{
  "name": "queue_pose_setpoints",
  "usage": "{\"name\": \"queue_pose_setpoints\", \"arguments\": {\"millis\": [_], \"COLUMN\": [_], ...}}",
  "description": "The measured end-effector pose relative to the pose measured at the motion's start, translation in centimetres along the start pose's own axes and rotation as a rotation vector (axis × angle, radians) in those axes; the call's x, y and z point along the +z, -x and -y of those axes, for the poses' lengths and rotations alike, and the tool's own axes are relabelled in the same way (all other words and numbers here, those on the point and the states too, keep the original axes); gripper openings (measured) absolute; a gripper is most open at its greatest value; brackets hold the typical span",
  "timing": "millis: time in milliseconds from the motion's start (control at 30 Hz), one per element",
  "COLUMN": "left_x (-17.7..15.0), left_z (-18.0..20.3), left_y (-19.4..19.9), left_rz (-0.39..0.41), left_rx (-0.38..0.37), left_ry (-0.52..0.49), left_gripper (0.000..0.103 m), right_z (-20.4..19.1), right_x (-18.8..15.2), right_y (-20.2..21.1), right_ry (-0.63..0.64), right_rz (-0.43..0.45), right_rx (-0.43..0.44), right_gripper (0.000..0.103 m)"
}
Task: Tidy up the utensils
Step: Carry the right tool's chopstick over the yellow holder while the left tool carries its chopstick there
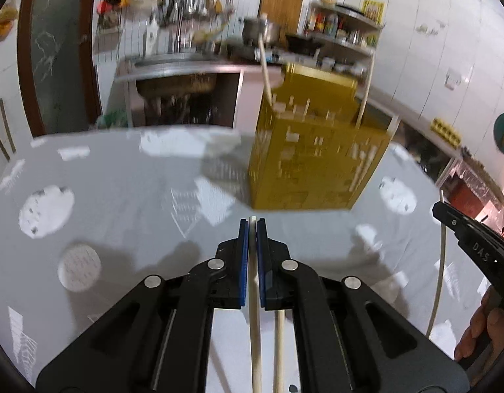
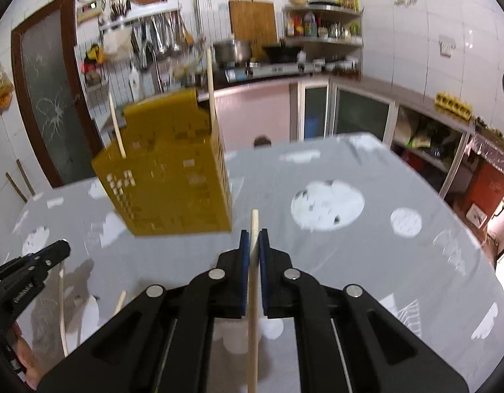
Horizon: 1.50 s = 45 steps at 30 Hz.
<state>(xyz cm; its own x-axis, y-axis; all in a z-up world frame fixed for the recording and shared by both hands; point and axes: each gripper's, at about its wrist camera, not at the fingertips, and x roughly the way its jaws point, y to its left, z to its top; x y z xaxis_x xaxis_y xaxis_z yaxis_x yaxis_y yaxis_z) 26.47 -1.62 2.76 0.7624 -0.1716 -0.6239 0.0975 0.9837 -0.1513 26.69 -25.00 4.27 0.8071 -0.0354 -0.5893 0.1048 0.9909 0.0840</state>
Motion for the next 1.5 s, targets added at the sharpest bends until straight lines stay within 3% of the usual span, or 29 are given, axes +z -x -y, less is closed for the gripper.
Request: {"name": "queue_pose_setpoints", "arguments": {"millis": [367, 800, 1100, 1333, 1500], "left_x": [1.6, 0.3, 0.2, 1.9, 5.0], "left_z": [0.8, 0.9, 1.1, 1.8, 2.6], "left_y": [4.7, 7.3, 8.7, 9.8, 10.1], "left_rz": [0.206, 0.328, 0.359, 0.400, 0.447], "left_rx": [0.043, 0.058, 0.049, 0.048, 0.051], "left_ry": [-0.050, -0.111, -0.131, -0.143, -0.145], "left_gripper": [0.003, 0.004, 0.004, 0.004, 0.003], "right_z": [0.4, 0.5, -0.2, 0.1, -0.2], "right_x": [1.0, -0.8, -0.9, 2.0, 4.9], "right_y": [4.0, 7.2, 8.5, 9.6, 9.8], "right_ry": [0.020, 0.066, 0.097, 0.077, 0.064], "right_rz": [0.197, 0.314, 0.350, 0.393, 0.418], "right_rx": [0.015, 0.039, 0.048, 0.059, 0.079], "right_gripper": [0.006, 0.006, 0.006, 0.006, 0.006]}}
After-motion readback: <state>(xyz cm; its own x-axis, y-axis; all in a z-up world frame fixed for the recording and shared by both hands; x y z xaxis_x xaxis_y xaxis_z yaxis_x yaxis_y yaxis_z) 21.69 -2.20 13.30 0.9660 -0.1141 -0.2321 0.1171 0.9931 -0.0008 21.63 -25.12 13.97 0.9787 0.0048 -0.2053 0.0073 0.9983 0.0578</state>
